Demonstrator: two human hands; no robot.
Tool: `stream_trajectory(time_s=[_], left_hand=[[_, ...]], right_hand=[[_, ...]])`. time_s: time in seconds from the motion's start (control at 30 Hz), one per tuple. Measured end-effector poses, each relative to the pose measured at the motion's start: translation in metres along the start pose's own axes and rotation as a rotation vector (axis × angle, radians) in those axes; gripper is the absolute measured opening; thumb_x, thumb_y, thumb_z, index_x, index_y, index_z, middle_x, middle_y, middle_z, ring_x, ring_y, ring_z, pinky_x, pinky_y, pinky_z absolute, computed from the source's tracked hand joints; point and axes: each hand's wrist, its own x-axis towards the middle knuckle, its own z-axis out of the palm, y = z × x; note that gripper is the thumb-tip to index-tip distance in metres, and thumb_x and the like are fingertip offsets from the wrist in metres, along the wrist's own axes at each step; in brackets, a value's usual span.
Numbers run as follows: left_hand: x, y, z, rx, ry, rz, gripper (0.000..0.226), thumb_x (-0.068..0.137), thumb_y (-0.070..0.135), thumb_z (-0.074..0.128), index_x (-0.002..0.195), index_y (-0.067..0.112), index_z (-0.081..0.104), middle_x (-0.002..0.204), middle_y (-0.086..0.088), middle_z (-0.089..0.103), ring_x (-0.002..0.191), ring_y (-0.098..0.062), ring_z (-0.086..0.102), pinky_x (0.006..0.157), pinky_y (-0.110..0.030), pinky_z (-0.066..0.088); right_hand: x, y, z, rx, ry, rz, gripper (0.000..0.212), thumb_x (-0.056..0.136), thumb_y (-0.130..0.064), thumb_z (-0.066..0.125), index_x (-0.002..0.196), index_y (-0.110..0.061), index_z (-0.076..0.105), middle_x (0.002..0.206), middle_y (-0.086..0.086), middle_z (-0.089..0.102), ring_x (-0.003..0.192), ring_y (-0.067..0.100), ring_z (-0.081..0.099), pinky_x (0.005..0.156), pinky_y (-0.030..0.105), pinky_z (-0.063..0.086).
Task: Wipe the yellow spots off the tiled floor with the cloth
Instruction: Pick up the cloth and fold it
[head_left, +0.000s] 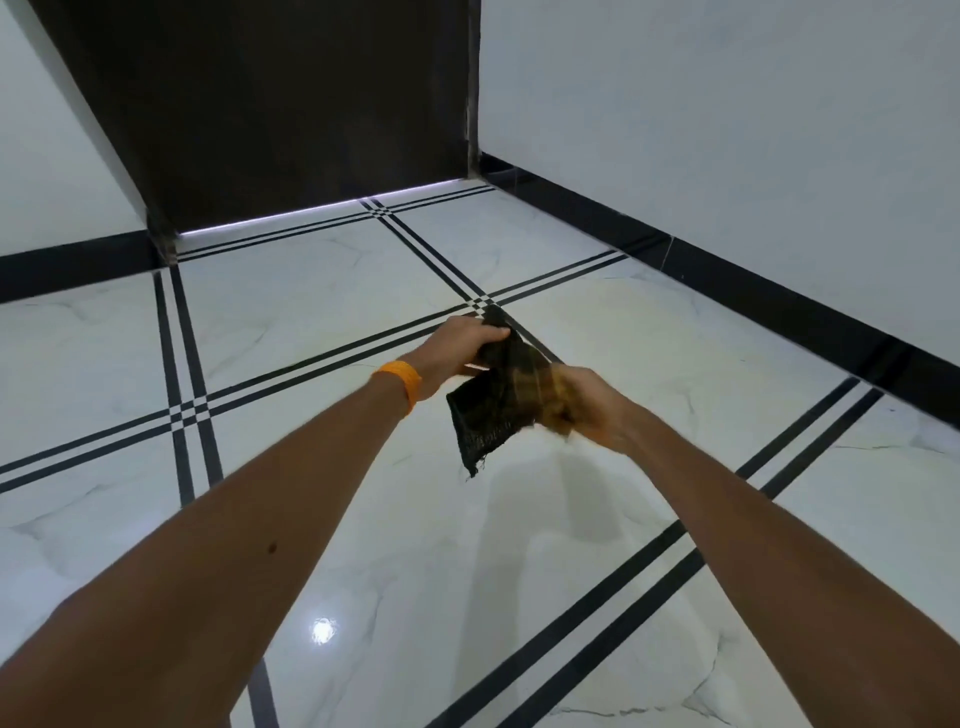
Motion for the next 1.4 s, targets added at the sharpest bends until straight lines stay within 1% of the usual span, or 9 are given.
stream_trajectory(time_s=[0.13,0.3,0.47,0.57,0.7,0.8,0.93,1.23,1.4], left_hand=[[0.001,-0.009,0.009,0.316,0.188,0.227,0.026,0.097,0.026,0.056,0.102,0.005,0.071,0.103,-0.018,0.069,0.095,-0.024,0.064,0.087,-0.035,0.050],[0.002,0.010,0.005,-0.060,0.304,0.229,0.020,0.098,0.023,0.054,0.106,0.013,0.068,0.105,-0.010,0.071,0.103,-0.025,0.067,0.080,-0.030,0.059],[0.000,0.019,0.000,-0.291,0.267,0.119,0.023,0.103,0.030,0.045,0.109,0.018,0.064,0.104,-0.004,0.068,0.098,-0.017,0.065,0.080,-0.028,0.054],[0.003,0.028,-0.001,-0.465,0.159,0.065,0.034,0.104,0.033,0.044,0.126,0.012,0.059,0.122,-0.011,0.068,0.110,-0.025,0.065,0.084,-0.033,0.056],[-0.003,0.042,0.009,-0.653,0.084,-0.123,0.041,0.102,0.040,0.048,0.129,0.009,0.054,0.118,-0.016,0.067,0.099,-0.028,0.066,0.073,-0.038,0.056],[-0.002,0.032,0.009,-0.649,0.056,-0.222,0.053,0.096,0.050,0.054,0.127,0.007,0.055,0.105,-0.018,0.070,0.092,-0.030,0.070,0.074,-0.039,0.057],[0.000,0.012,0.001,-0.465,-0.200,-0.215,0.062,0.090,0.054,0.062,0.135,0.011,0.058,0.126,-0.015,0.067,0.114,-0.033,0.066,0.089,-0.044,0.056],[0.013,-0.024,-0.004,-0.542,0.029,-0.257,0.054,0.079,0.019,0.082,0.125,0.004,0.058,0.122,-0.015,0.067,0.111,-0.029,0.065,0.078,-0.037,0.060],[0.013,-0.017,0.000,-0.593,-0.086,-0.360,0.027,0.086,0.003,0.068,0.113,0.001,0.063,0.105,-0.015,0.072,0.102,-0.027,0.067,0.082,-0.036,0.055]], right_hand=[[0.004,-0.026,0.000,-0.212,0.242,-0.157,0.029,0.100,-0.027,0.060,0.097,-0.002,0.074,0.092,0.009,0.069,0.089,0.018,0.065,0.091,0.036,0.056],[0.006,-0.036,0.001,-0.122,0.382,-0.204,0.027,0.090,-0.030,0.068,0.087,-0.004,0.075,0.092,0.013,0.067,0.094,0.028,0.064,0.104,0.049,0.051],[-0.012,-0.066,0.002,0.187,0.308,-0.291,0.026,0.105,-0.026,0.049,0.085,-0.013,0.060,0.082,0.007,0.066,0.078,0.019,0.064,0.077,0.033,0.055],[-0.015,-0.067,-0.002,0.468,0.234,-0.235,0.043,0.106,-0.045,0.040,0.105,-0.010,0.064,0.101,0.012,0.071,0.099,0.026,0.067,0.096,0.045,0.054],[-0.019,-0.018,0.017,0.345,0.018,0.044,0.085,0.092,-0.075,0.038,0.121,-0.001,0.069,0.123,0.019,0.070,0.118,0.036,0.064,0.104,0.048,0.046],[-0.020,-0.023,0.022,0.379,-0.108,-0.055,0.050,0.094,-0.039,0.063,0.130,-0.004,0.067,0.125,0.018,0.068,0.120,0.036,0.061,0.102,0.047,0.049],[-0.017,-0.042,0.012,0.406,-0.139,-0.147,0.049,0.091,-0.010,0.066,0.140,-0.012,0.057,0.122,0.014,0.069,0.111,0.031,0.066,0.093,0.045,0.055],[-0.012,-0.049,0.005,0.209,0.192,-0.171,0.071,0.085,0.018,0.065,0.138,-0.028,0.056,0.123,0.026,0.067,0.101,0.037,0.073,0.086,0.052,0.061],[-0.016,-0.059,0.002,0.181,0.246,-0.256,0.085,0.086,0.016,0.066,0.149,-0.036,0.044,0.101,0.022,0.071,0.087,0.027,0.073,0.083,0.042,0.063]])
